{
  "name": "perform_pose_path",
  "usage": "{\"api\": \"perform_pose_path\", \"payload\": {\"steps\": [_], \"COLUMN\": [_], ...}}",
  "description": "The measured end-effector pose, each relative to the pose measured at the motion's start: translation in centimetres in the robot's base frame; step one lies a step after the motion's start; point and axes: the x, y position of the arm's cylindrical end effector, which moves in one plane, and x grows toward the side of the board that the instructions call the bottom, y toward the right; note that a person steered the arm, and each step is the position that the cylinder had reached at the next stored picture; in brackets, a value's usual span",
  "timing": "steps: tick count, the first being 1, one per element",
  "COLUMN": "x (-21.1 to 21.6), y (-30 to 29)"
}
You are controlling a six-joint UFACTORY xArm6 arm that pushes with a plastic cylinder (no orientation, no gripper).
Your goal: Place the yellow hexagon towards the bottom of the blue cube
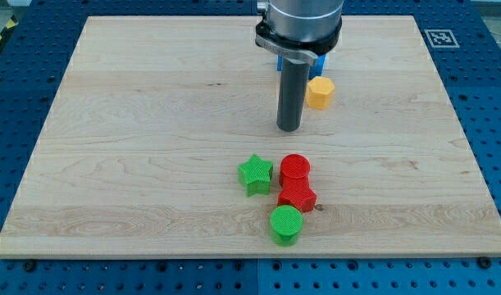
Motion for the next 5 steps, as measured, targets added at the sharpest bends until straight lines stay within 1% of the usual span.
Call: {"api": "perform_pose_path", "payload": {"steps": [1, 2, 5], "x": [-1.7, -1.9, 0.5], "y": [0.9, 3.1, 4.0]}}
